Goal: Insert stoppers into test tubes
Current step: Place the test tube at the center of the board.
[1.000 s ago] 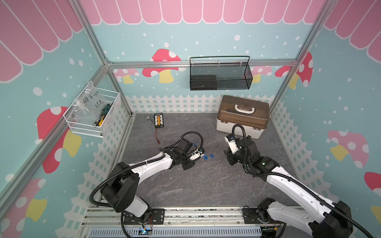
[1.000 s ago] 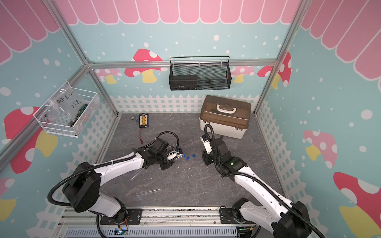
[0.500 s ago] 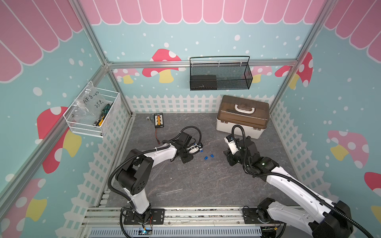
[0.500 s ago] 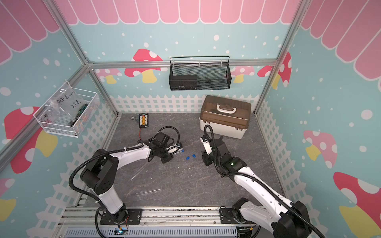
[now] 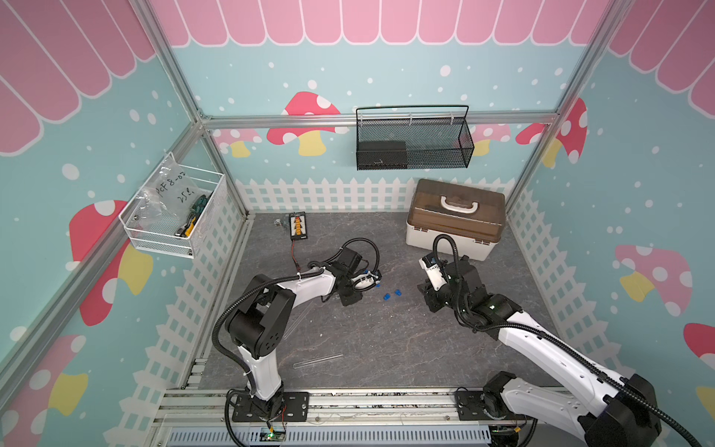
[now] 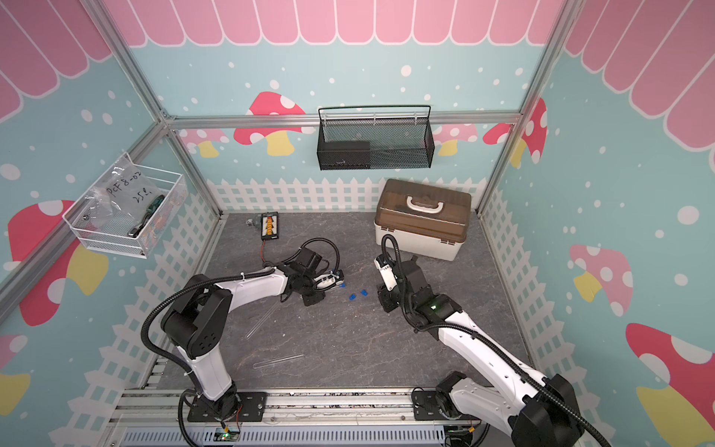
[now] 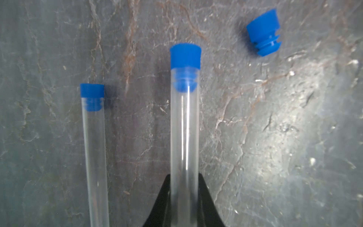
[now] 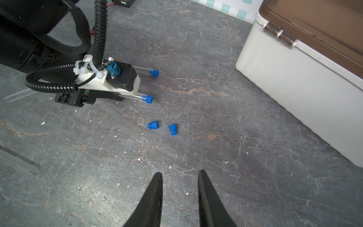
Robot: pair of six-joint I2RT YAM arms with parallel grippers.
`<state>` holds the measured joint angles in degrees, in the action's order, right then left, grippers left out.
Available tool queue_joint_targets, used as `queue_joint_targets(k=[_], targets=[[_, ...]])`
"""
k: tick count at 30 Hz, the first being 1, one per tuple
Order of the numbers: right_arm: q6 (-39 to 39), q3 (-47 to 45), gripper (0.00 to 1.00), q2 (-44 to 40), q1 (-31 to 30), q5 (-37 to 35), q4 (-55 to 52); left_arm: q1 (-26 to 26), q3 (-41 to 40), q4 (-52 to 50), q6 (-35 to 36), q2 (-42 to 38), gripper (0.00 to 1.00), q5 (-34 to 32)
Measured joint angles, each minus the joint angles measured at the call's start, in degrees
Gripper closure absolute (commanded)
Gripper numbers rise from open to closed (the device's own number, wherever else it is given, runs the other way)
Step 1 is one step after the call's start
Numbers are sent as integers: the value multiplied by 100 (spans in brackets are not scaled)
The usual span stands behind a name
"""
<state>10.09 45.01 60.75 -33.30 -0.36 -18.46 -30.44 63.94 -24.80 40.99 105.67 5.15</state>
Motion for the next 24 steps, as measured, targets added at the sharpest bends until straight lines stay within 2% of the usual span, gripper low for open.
queue_joint_targets(k=[15, 24], targets=[[-9, 0, 71, 4, 0, 94, -4, -2, 164, -70, 129, 142, 79, -162], [-31, 0, 71, 4, 0, 111, -15, -2, 210, -70, 149, 177, 73, -256]])
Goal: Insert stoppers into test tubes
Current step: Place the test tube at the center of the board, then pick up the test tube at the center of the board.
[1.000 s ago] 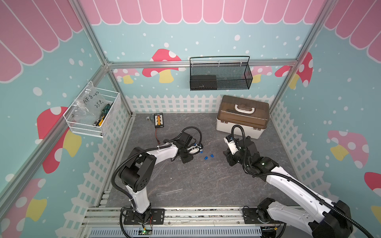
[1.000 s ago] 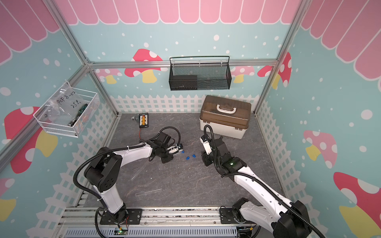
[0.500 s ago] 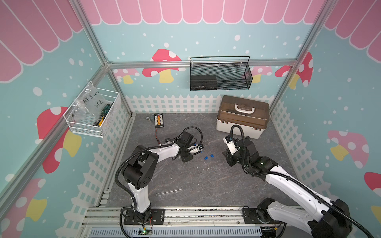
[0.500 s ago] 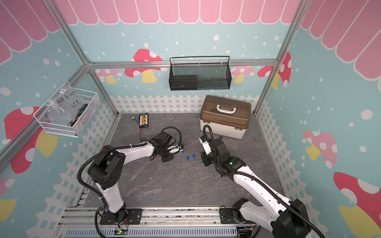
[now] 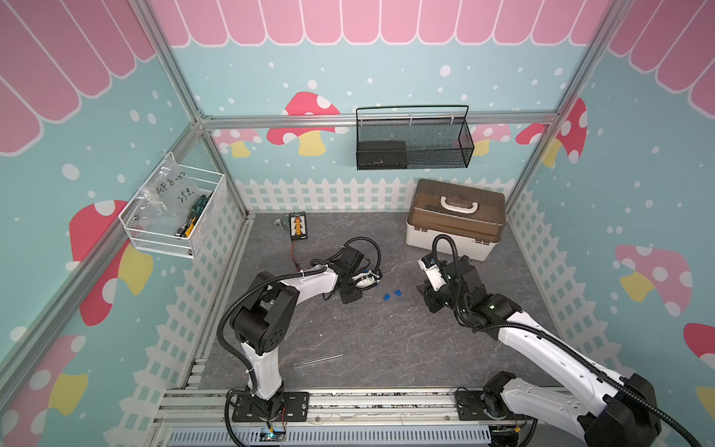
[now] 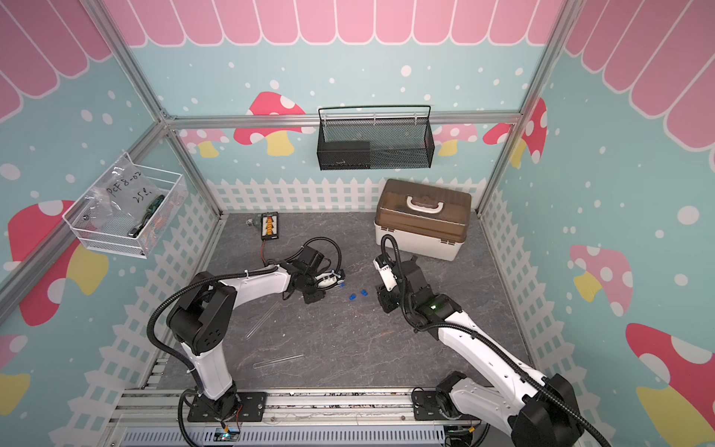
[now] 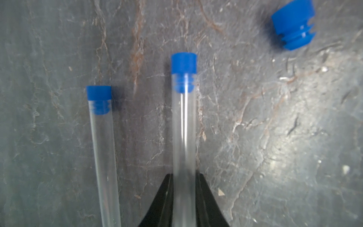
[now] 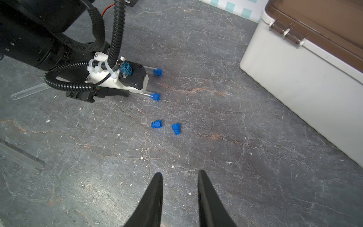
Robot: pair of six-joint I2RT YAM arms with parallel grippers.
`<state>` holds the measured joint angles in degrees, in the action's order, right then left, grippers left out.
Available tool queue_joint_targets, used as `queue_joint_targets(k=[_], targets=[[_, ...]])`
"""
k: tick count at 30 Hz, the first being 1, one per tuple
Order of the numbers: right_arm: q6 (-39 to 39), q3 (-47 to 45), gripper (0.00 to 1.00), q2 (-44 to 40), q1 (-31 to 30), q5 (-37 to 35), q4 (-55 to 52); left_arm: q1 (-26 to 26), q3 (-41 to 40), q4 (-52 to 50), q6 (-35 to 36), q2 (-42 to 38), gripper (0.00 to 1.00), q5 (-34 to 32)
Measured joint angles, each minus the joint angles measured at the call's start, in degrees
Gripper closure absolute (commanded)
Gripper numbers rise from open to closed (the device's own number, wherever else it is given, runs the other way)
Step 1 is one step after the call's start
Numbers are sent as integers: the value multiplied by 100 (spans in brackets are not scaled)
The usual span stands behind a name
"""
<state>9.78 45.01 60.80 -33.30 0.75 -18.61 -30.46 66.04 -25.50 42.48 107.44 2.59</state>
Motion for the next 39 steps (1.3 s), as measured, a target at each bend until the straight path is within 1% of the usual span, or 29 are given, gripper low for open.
queue_joint_targets(k=[7, 14, 18, 21, 27, 34, 39], targets=[[-35, 0, 71, 0, 0, -2, -68, 0, 35, -48, 4, 9, 72, -26], [-50, 0, 71, -2, 0, 7, -94, 0, 48, -118, 20, -17, 63, 79], [-50, 0, 71, -24, 0, 15, -114, 0, 28, -219, 17, -219, 61, 240], [-50, 0, 71, -52, 0, 17, -118, -9, -26, -260, 17, -586, 61, 350], [-50, -50, 71, -151, 0, 24, -127, -42, -317, -415, 17, -1652, 61, 533], [-55, -186, 71, -219, 0, 39, -133, -129, -1213, -1172, 52, -3084, 61, 579], [-98, -186, 71, -219, 0, 68, -131, -354, -1856, -1947, 111, -4081, 61, 503]])
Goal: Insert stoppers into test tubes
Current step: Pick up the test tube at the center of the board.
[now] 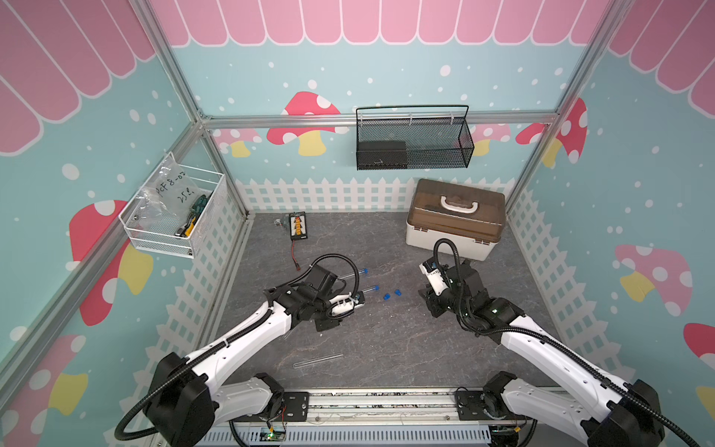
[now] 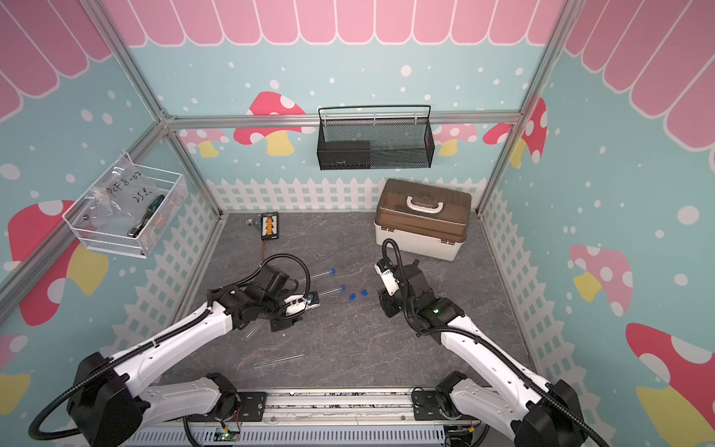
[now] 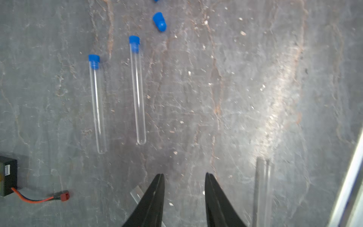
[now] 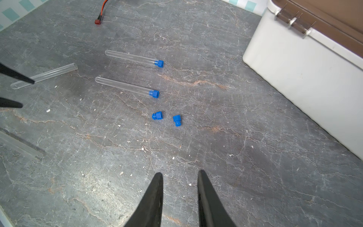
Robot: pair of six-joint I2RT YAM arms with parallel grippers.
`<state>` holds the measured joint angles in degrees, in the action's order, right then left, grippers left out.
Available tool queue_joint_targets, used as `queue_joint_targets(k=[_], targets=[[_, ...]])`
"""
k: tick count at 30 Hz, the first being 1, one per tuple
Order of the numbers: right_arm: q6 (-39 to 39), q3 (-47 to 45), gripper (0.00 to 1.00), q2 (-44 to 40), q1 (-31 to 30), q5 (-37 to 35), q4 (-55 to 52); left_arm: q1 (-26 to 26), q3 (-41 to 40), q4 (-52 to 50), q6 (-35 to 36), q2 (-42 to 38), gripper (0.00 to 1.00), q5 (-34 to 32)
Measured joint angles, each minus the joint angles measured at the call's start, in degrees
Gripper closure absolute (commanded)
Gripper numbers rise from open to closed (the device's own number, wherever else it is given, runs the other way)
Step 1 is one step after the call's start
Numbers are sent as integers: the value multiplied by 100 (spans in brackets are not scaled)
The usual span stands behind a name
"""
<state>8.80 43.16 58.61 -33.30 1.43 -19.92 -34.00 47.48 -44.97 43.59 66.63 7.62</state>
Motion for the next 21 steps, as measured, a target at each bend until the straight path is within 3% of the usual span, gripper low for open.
queue_joint_targets(k=[9, 21], targets=[[-44, 0, 70, -48, 0, 20, 2, -739, -737, -1025, -221, -745, 59, -225], [-92, 0, 70, -188, 0, 17, 0, -1132, -977, -1058, -437, -262, 55, -656]])
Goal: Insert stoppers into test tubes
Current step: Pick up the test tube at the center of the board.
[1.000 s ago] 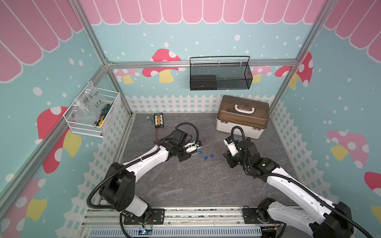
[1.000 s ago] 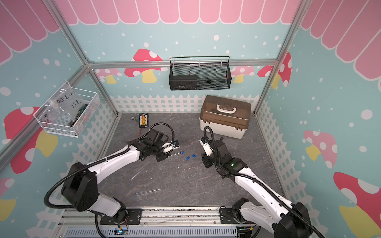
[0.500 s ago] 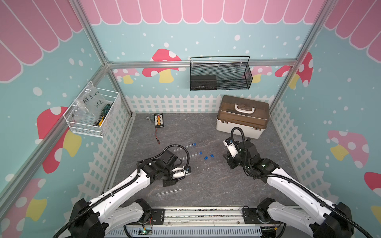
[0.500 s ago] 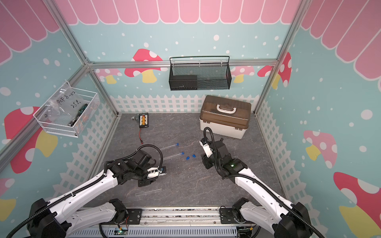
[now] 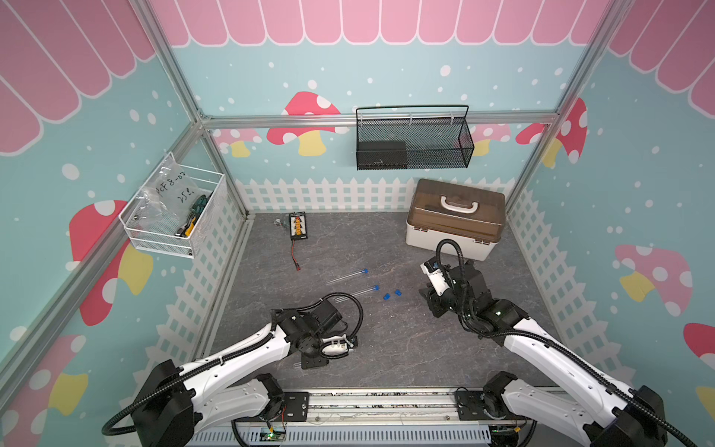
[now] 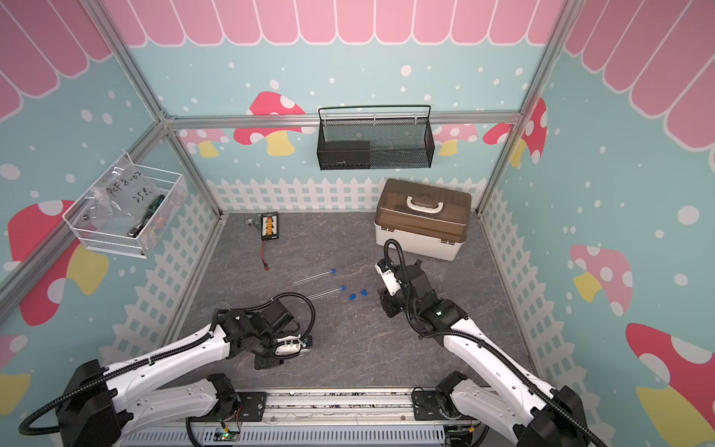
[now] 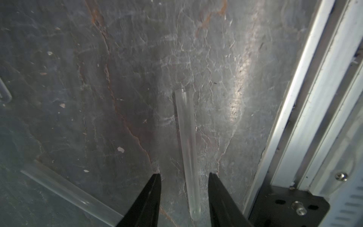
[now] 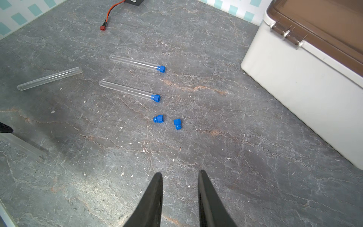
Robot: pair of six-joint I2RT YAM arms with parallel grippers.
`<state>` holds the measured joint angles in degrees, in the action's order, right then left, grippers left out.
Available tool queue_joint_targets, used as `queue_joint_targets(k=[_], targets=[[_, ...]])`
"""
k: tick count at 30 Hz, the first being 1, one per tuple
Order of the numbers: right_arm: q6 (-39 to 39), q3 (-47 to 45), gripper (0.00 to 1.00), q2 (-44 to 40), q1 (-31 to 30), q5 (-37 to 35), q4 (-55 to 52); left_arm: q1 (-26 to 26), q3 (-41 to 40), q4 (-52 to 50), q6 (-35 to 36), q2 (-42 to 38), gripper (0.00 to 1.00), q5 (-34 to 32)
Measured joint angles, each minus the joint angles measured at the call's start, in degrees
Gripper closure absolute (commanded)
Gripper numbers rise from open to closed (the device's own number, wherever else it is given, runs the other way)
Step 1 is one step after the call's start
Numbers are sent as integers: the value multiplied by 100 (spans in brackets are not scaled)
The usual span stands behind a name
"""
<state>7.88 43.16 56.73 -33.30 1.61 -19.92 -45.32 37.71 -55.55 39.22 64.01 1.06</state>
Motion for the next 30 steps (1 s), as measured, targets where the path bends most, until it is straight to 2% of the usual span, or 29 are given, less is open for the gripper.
queue_joint_targets(k=[17, 30], targets=[[-55, -2, 70, -103, 0, 0, -17, -170, -39, 175, -22, 577, 57, -90], [-79, -2, 70, -188, 0, -4, -44, -275, 313, 85, -197, 1379, 66, -149]])
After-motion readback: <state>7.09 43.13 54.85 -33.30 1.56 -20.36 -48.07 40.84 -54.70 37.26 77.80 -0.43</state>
